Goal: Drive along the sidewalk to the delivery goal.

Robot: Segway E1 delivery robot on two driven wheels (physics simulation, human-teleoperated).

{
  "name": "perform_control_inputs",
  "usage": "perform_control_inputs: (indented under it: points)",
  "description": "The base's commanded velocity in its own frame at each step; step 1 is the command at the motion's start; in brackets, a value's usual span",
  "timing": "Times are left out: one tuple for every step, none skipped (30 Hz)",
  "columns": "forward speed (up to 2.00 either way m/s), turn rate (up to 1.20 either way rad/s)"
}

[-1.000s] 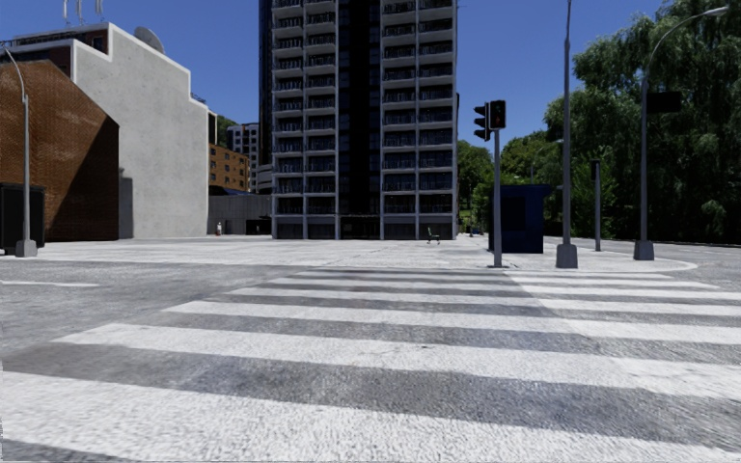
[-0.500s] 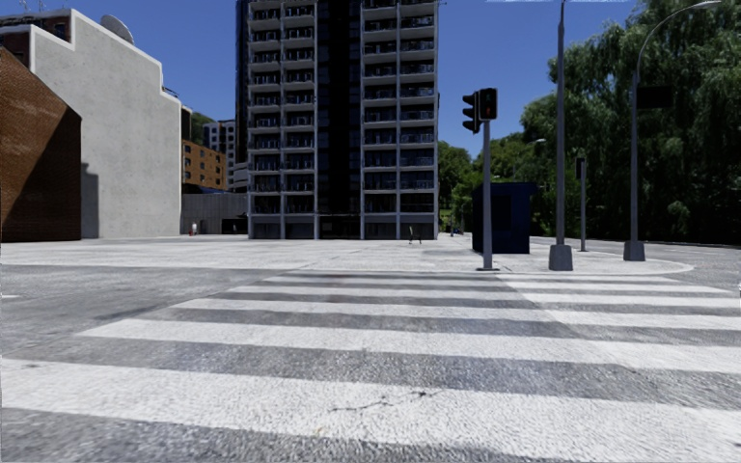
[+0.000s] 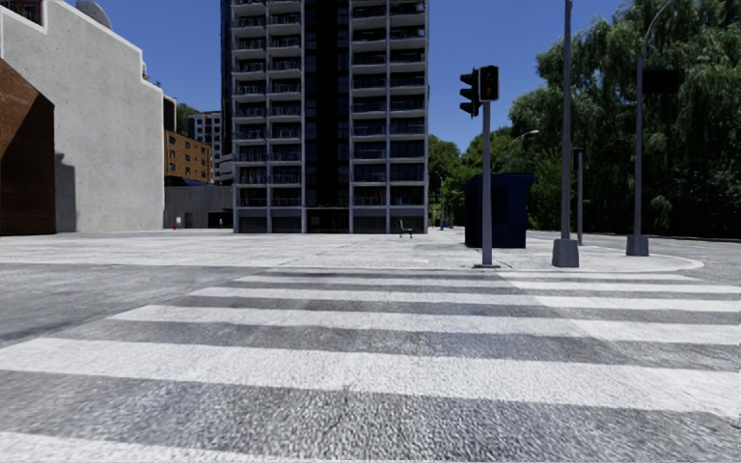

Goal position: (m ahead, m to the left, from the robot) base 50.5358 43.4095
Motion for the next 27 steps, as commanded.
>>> perform_control_inputs:
  points:
    - [1.43, 0.00]
    - [1.43, 0.00]
    - [1.44, 0.00]
    - [1.44, 0.00]
    - [1.44, 0.00]
    - [1.44, 0.00]
    - [1.44, 0.00]
    - [1.44, 0.00]
    - [1.44, 0.00]
    - [1.46, 0.00]
    - [2.00, 0.00]
    - [2.00, 0.00]
    - [2.00, 0.00]
    - [2.00, 0.00]
    - [2.00, 0.00]
    - [2.00, 0.00]
    - [2.00, 0.00]
    - [2.00, 0.00]
    - [2.00, 0.00]
    - [2.00, 0.00]
    - [2.00, 0.00]
    - [2.00, 0.00]
    - [2.00, 0.00]
    - [2.00, 0.00]
    - [2.00, 0.00]
    - [2.00, 0.00]
    - [2.00, 0.00]
